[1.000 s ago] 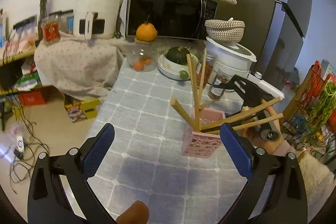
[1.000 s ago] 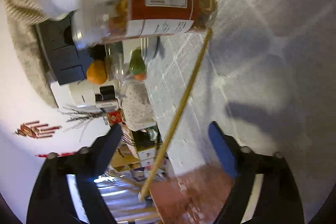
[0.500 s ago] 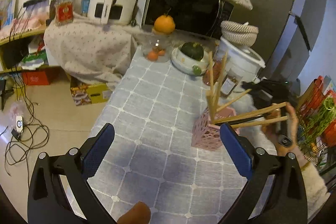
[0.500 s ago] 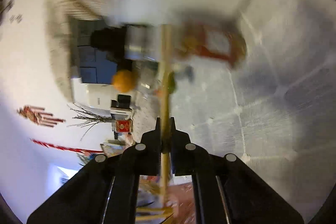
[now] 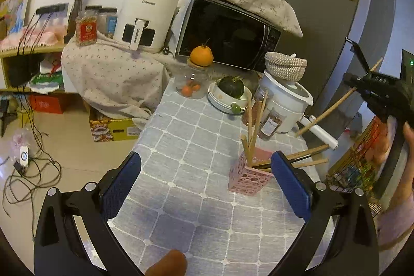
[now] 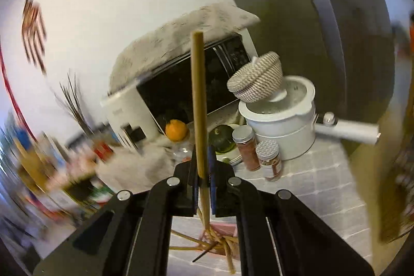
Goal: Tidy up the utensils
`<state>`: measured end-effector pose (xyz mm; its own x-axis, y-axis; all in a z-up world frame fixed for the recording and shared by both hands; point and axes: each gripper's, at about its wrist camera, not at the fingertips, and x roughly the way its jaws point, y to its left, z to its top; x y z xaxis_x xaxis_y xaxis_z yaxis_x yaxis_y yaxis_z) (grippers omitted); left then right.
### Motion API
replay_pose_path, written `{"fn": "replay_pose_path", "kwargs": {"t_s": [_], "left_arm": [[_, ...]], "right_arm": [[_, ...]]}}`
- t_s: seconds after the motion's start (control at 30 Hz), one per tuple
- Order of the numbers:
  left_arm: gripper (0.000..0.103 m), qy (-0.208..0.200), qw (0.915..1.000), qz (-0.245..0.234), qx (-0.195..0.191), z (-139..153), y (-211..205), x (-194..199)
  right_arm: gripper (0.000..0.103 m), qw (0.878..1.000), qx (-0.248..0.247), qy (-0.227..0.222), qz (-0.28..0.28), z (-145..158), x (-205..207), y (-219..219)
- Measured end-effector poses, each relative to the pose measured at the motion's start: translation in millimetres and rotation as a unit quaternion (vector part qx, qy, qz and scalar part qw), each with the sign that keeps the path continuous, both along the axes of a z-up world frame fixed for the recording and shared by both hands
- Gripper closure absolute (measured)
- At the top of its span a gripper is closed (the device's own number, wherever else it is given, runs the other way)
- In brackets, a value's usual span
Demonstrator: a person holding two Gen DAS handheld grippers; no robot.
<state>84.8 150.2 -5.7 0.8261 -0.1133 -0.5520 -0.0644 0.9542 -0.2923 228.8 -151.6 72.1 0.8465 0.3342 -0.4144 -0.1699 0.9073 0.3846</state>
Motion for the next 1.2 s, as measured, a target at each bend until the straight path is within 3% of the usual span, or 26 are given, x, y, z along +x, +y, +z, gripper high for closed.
{"fn": "replay_pose_path", "kwargs": {"t_s": [0.1,0.23,0.33,0.43,0.6,0.77,0.93,1.0,1.1,1.2], "left_arm": [[0.007,0.004,1.0,0.003,-0.008,-0.1,7.6,0.5],[0.007,0.0,0.9999,0.013,-0.001,-0.5,14.6,-0.1],[0.007,-0.01,0.9995,0.027,0.014,2.3,16.5,-1.2],[0.007,-0.017,0.9988,0.037,0.026,5.2,14.3,-3.4],[0.007,-0.031,0.9991,0.026,0.014,17.7,3.3,-14.4],[0.007,-0.062,0.9972,0.03,0.029,36.5,-10.9,-33.8],[0.007,-0.069,0.9976,0.013,0.001,49.2,-17.4,-47.5],[0.007,-0.063,0.9979,-0.005,0.015,49.2,-33.7,-50.6],[0.007,-0.068,0.9959,-0.013,0.058,49.2,-59.9,-59.6],[0.007,-0.08,0.994,-0.017,0.072,50.7,-75.4,-68.0]], "right_arm": [[0.097,0.999,-0.044,-0.004,-0.003,-14.9,1.4,35.8],[0.096,0.992,-0.121,-0.016,-0.007,-59.1,4.7,69.6],[0.093,0.992,-0.125,-0.02,0.008,-74.7,-4.4,77.7],[0.089,0.994,-0.102,-0.032,0.007,-67.1,-21.2,72.6],[0.05,0.993,-0.091,-0.072,-0.017,-34.8,-72.2,58.6],[0.023,0.991,-0.072,-0.079,-0.085,-22.4,-125.4,31.0],[0.015,0.991,-0.023,-0.048,-0.12,-30.6,-166.8,-4.1],[0.008,0.992,-0.026,-0.034,-0.122,-35.4,-179.2,-7.0],[0.006,0.988,-0.077,-0.023,-0.129,-35.2,-191.4,2.1],[0.006,0.978,-0.155,-0.007,-0.137,-39.7,-201.6,11.8]]}}
